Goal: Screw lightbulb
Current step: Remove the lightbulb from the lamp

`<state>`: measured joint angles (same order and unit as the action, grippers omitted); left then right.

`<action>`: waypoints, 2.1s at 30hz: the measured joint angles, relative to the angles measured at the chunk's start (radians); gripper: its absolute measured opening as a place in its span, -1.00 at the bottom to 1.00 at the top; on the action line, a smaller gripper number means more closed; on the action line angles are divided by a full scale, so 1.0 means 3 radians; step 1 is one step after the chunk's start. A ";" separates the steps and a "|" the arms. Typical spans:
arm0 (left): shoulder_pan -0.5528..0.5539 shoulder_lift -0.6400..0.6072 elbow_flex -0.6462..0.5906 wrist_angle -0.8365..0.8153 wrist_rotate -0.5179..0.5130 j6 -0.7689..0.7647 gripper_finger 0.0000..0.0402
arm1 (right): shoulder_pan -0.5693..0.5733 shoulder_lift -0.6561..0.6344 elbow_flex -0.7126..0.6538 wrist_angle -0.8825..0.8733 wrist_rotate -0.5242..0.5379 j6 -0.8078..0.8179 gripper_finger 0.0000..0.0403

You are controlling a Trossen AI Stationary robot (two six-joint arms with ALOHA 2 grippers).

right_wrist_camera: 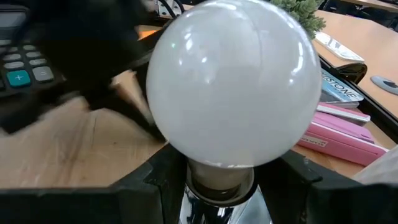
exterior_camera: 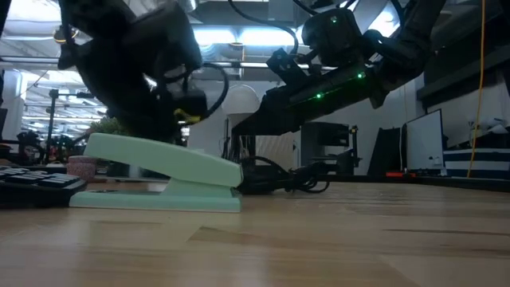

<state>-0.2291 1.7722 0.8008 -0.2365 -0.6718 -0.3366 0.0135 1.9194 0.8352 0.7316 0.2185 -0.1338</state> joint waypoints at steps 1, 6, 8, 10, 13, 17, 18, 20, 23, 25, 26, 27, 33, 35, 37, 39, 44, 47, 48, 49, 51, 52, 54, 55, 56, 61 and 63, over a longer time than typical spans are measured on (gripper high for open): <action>0.0002 0.0000 -0.0006 -0.0091 -0.0076 -0.0082 -1.00 | 0.0000 0.0000 0.0000 -0.0002 -0.0003 0.0007 -0.14; -0.0053 -0.0027 -0.0019 -0.0091 -0.0255 -0.0343 -1.00 | -0.0001 0.0000 0.0000 -0.0001 -0.0003 0.0007 -0.14; -0.0109 -0.0099 -0.0016 0.0017 -0.0256 -0.0335 -1.00 | -0.0001 0.0000 0.0000 0.0002 -0.0003 0.0007 -0.14; -0.0170 -0.0188 -0.0014 0.0168 -0.0254 -0.0288 -1.00 | -0.0001 0.0000 0.0000 0.0002 -0.0003 0.0007 -0.14; -0.0250 -0.0308 -0.0012 0.0514 -0.0196 -0.0126 -1.00 | -0.0003 0.0000 -0.0001 0.0006 -0.0003 0.0007 -0.14; -0.0278 -0.0378 -0.0006 0.1241 0.0321 0.0295 -1.00 | -0.0003 0.0001 -0.0004 0.0017 -0.0005 0.0006 -0.14; -0.0277 -0.0375 -0.0006 0.1394 0.0480 0.0393 -1.00 | -0.0003 0.0001 -0.0004 0.0026 -0.0005 0.0006 -0.14; -0.0259 -0.0338 -0.0003 0.1666 0.0713 0.0560 -1.00 | -0.0003 0.0001 -0.0004 0.0026 -0.0009 0.0007 -0.14; -0.0210 -0.0237 -0.0001 0.1870 0.0869 0.0637 -1.00 | -0.0003 0.0001 -0.0004 0.0028 -0.0009 0.0007 -0.14; -0.0167 -0.0141 -0.0002 0.1957 0.0906 0.0638 -1.00 | -0.0003 0.0001 -0.0004 0.0030 -0.0011 0.0007 -0.14; -0.0141 -0.0088 -0.0002 0.2027 0.0922 0.0642 -1.00 | -0.0003 0.0001 -0.0004 0.0033 -0.0010 0.0006 -0.14; -0.0112 -0.0034 -0.0002 0.2125 0.0961 0.0662 -1.00 | -0.0003 0.0001 -0.0004 0.0036 -0.0007 0.0006 -0.14; 0.0006 0.0246 0.0000 0.2631 0.1126 0.0845 -1.00 | -0.0008 0.0003 -0.0005 0.0041 0.0026 0.0031 -0.14; 0.0037 0.0314 0.0000 0.2661 0.1126 0.0873 -1.00 | -0.0010 0.0004 -0.0005 0.0049 0.0031 0.0020 -0.14; 0.0052 0.0377 -0.0001 0.2642 0.1135 0.0848 -1.00 | -0.0010 0.0004 -0.0005 0.0061 0.0029 -0.0001 -0.14; 0.0056 0.0418 0.0000 0.2612 0.1131 0.0805 -1.00 | -0.0007 0.0004 -0.0005 0.0066 0.0019 -0.0007 -0.14; 0.0046 0.0419 0.0014 0.2350 0.0949 0.0642 -1.00 | -0.0004 0.0004 -0.0004 0.0057 -0.0009 -0.0010 -0.14; 0.0021 0.0417 0.0017 0.2228 0.0864 0.0540 -1.00 | -0.0003 0.0004 0.0000 0.0023 -0.0009 -0.0007 -0.14; 0.0006 0.0415 0.0017 0.2153 0.0841 0.0507 -1.00 | -0.0004 0.0004 0.0000 0.0017 -0.0010 -0.0005 -0.14; -0.0006 0.0417 0.0005 0.2102 0.0822 0.0462 -1.00 | -0.0004 0.0003 0.0001 0.0009 -0.0008 -0.0006 -0.14; -0.0036 0.0418 0.0012 0.2025 0.0777 0.0407 -1.00 | -0.0004 0.0001 0.0003 0.0001 -0.0008 -0.0004 -0.14; -0.0055 0.0417 0.0012 0.1999 0.0750 0.0369 -1.00 | -0.0004 0.0001 0.0003 -0.0003 -0.0008 -0.0002 -0.14; -0.0092 0.0417 0.0012 0.1943 0.0690 0.0292 -1.00 | -0.0004 0.0001 0.0003 -0.0004 -0.0008 -0.0001 -0.14; -0.0112 0.0417 0.0012 0.1912 0.0642 0.0266 -1.00 | -0.0004 0.0001 0.0003 -0.0008 -0.0008 0.0000 -0.14; -0.0133 0.0417 0.0012 0.1882 0.0585 0.0238 -1.00 | -0.0003 0.0001 0.0003 -0.0009 -0.0007 0.0000 -0.14; -0.0228 0.0412 0.0016 0.1629 0.0336 0.0062 -1.00 | -0.0004 0.0000 0.0001 -0.0017 -0.0005 0.0005 -0.14; -0.0267 0.0410 0.0018 0.1510 0.0241 -0.0064 -1.00 | -0.0004 0.0000 0.0001 -0.0021 -0.0005 0.0007 -0.14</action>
<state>-0.3091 1.8951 0.8062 0.2165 -0.5995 -0.3559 0.0124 1.9194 0.8356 0.7254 0.2169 -0.1318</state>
